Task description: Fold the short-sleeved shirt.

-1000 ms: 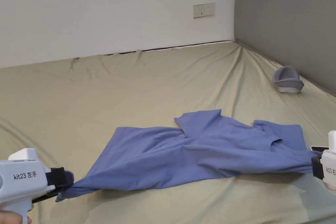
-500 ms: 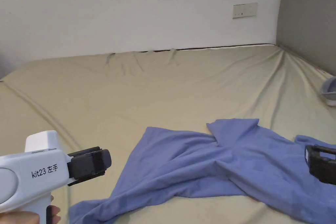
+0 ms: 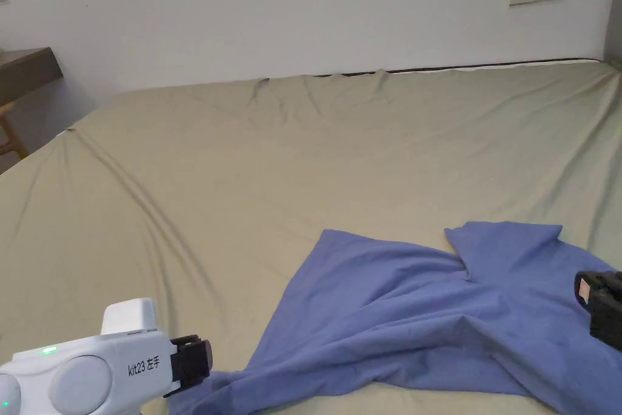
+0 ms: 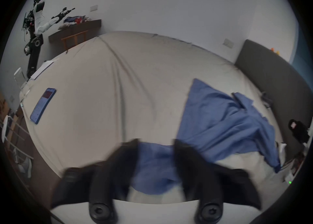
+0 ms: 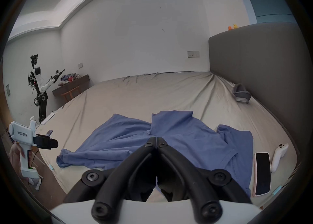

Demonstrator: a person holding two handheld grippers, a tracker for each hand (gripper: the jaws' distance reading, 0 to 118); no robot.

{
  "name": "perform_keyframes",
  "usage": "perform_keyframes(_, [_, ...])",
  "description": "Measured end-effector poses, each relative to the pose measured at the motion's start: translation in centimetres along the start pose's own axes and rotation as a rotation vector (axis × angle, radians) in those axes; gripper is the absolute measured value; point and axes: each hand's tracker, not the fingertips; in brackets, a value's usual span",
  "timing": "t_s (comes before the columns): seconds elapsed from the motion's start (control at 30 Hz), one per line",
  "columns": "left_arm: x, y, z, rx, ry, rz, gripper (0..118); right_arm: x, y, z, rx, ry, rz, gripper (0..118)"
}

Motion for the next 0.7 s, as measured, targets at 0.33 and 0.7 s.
perform_keyframes(0.33, [0.2,-1.8,-6.4,-0.158,0.052,-0.006,96,0.5,0.9,-2.3,-0.039,0.023,-0.016,0])
perform_keyframes(0.7, [3.1,-2.7,-4.8,-0.136,-0.015,-0.146,9,1.5,1.5,-1.7,-0.045,0.011,-0.011,21])
